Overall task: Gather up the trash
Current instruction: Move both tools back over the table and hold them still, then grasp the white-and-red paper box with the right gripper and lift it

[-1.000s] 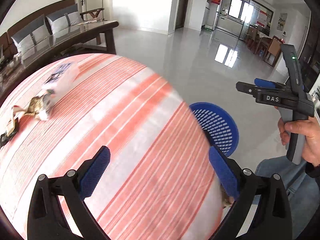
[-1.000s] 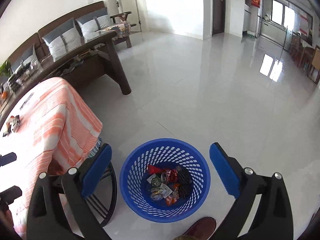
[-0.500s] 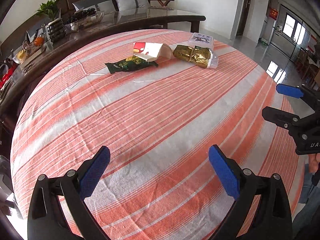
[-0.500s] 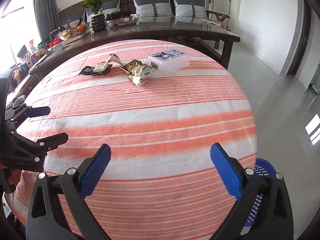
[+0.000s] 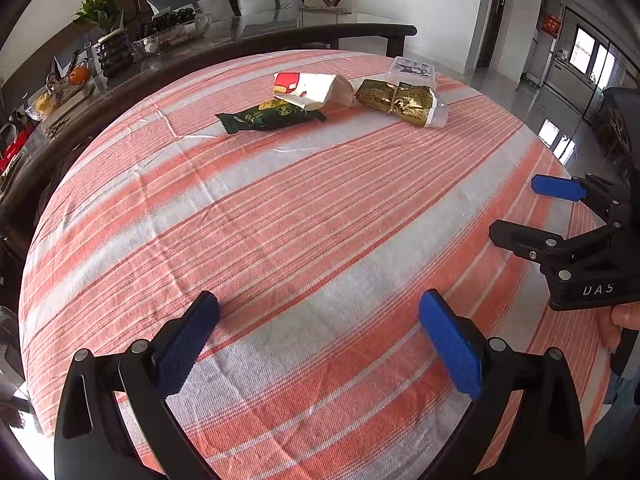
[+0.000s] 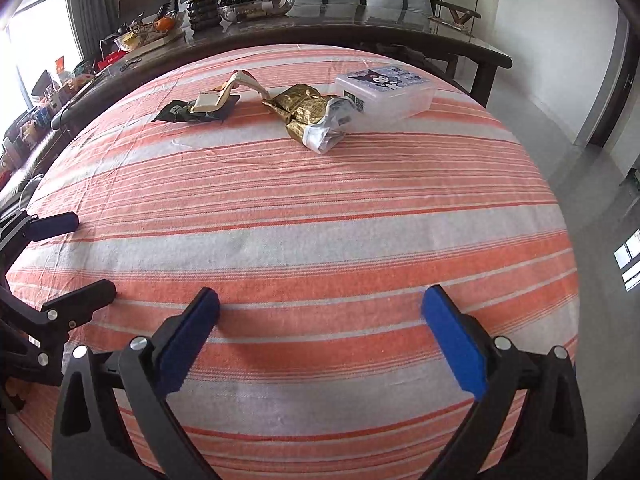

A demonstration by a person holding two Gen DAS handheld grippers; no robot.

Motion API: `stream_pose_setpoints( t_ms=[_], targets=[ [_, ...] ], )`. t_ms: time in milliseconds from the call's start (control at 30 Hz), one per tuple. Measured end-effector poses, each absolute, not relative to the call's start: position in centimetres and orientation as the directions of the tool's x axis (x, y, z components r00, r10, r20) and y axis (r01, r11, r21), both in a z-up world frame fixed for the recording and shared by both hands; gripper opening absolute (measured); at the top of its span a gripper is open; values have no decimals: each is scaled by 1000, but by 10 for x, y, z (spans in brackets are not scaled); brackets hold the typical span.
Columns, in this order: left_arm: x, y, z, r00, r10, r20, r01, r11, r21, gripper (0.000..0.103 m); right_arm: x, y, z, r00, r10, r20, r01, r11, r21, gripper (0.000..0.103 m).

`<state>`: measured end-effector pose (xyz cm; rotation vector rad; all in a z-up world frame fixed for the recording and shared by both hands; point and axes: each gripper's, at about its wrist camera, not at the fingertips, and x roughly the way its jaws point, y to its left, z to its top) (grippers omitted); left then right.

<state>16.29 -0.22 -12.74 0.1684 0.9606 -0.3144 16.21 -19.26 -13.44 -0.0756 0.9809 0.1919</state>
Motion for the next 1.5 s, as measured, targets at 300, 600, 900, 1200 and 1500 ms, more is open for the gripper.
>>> stream_pose_setpoints(
  t_ms=[300, 600, 900, 1200, 1500],
  targets=[
    [163, -2, -127, 532, -189, -825, 336, 942, 2, 99, 162, -193, -135, 541, 127, -831, -195, 980, 23, 99],
    [163, -2, -127, 532, -189, -825, 336, 942, 1, 99, 211, -191, -91, 556, 256, -790, -279, 954, 113, 98],
    [163, -2, -127, 532, -190, -825, 336, 942, 0, 99, 337, -104, -85, 377, 326, -867, -484, 867, 116, 61],
    [163, -2, -128, 532, -190, -825, 336, 942, 0, 99, 360, -90, -91, 251, 359, -899, -470, 857, 211, 29],
    [163, -3, -128, 532, -190, -825, 336, 942, -1, 99, 268, -136, -49, 349, 397, -849, -433, 871, 230, 29]
  ],
)
